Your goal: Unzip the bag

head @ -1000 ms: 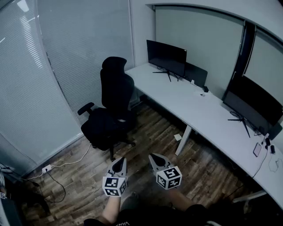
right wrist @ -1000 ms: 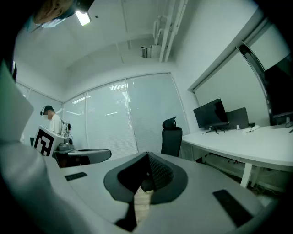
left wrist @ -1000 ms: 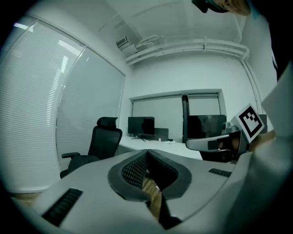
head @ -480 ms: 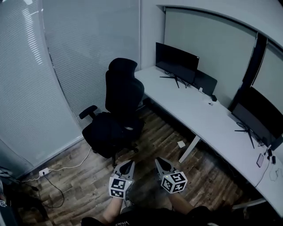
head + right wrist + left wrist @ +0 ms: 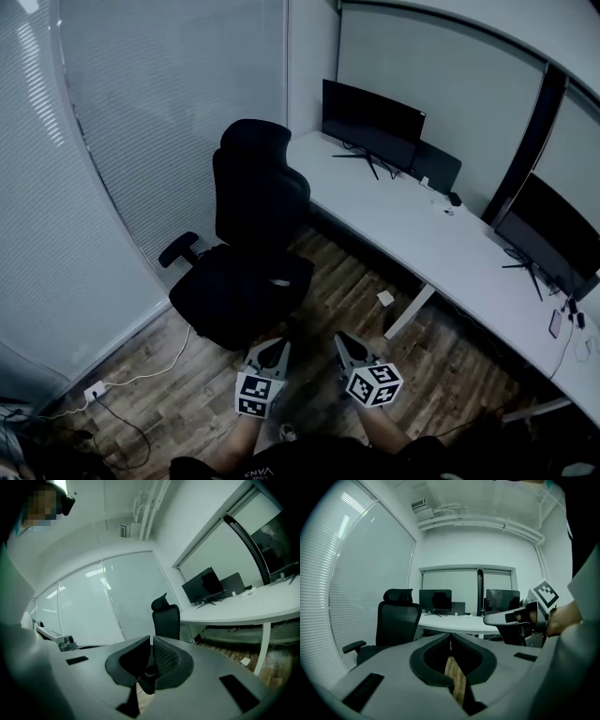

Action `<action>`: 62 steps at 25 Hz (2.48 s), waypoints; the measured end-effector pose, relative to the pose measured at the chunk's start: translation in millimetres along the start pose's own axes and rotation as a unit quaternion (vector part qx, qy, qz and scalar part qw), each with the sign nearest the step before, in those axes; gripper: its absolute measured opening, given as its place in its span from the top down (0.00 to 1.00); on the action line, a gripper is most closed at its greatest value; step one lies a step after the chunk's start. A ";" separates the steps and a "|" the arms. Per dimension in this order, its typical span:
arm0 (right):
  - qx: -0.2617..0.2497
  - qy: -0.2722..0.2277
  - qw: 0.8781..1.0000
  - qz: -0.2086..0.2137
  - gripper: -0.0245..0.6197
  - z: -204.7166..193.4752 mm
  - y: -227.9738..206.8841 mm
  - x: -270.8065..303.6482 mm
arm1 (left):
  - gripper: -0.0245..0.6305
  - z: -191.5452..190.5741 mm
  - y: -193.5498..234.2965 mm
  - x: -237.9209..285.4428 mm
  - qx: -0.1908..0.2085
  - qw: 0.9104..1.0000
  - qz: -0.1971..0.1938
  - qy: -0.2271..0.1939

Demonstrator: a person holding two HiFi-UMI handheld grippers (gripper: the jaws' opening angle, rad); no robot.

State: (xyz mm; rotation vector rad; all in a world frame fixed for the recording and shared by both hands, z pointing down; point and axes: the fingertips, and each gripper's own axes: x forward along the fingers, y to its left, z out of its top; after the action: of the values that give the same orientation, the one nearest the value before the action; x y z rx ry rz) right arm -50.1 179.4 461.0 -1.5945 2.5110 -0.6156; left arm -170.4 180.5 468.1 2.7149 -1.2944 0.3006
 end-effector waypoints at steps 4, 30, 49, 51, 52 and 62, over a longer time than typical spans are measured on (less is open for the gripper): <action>0.016 0.002 1.000 -0.025 0.89 -7.1 -6.7 19.5 | 0.93 -5.6 26.0 17.6 -0.005 1.000 -0.017 0.007; 0.037 0.058 0.997 0.027 0.89 50.3 -175.1 185.7 | 0.93 25.4 112.0 237.7 0.009 0.997 0.064 0.046; 0.138 0.094 0.986 0.002 0.89 12.4 -245.4 295.3 | 0.92 -20.1 182.1 343.3 -0.026 0.990 0.015 0.135; 0.156 0.092 0.983 -0.011 0.89 6.8 -250.4 307.4 | 0.88 -30.2 190.6 355.6 -0.037 0.988 -0.002 0.151; 0.163 0.091 0.982 -0.017 0.89 3.6 -252.9 313.8 | 0.86 -34.4 194.4 361.8 -0.043 0.986 -0.012 0.159; 0.233 0.082 0.968 -0.047 0.89 -26.5 -281.3 369.6 | 0.76 -73.3 225.0 419.1 -0.041 0.974 -0.087 0.204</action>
State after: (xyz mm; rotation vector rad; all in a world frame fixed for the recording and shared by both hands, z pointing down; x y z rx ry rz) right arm 15.0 -244.5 641.2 -1.5330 2.1698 -1.2859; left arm -97.2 -263.0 640.2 2.4953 -0.9278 0.7222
